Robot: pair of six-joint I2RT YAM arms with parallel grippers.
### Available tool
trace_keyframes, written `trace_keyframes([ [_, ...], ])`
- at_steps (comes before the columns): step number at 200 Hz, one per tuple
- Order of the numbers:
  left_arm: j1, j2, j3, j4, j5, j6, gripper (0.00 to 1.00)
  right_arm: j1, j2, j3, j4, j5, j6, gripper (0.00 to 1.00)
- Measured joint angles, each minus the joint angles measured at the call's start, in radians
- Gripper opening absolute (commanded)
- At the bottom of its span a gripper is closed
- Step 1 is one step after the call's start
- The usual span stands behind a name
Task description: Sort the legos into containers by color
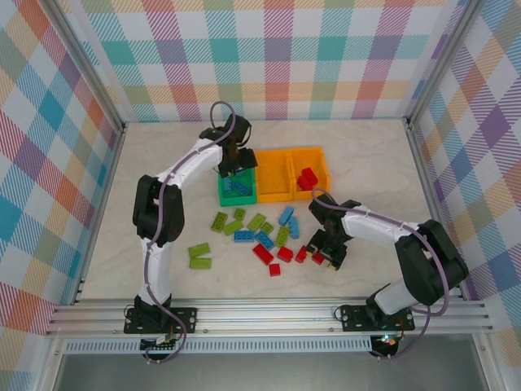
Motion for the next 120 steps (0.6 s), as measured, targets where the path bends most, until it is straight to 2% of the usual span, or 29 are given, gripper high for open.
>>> trace_keyframes([
  [16,0.000,-0.042,-0.028,0.000,0.000,0.000,0.74,0.000,0.015,0.000,0.000,0.010,0.004,0.40],
  [34,0.000,-0.103,-0.060,0.002,0.000,0.001,0.75,0.000,0.032,0.007,-0.006,0.016,-0.001,0.31],
  [90,0.000,-0.301,-0.223,0.047,-0.002,0.027,0.77,-0.011,-0.022,0.105,-0.068,0.087,-0.022,0.30],
  [120,0.000,-0.369,-0.389,0.074,0.001,0.045,0.80,-0.102,-0.032,0.261,-0.083,0.105,-0.093,0.29],
])
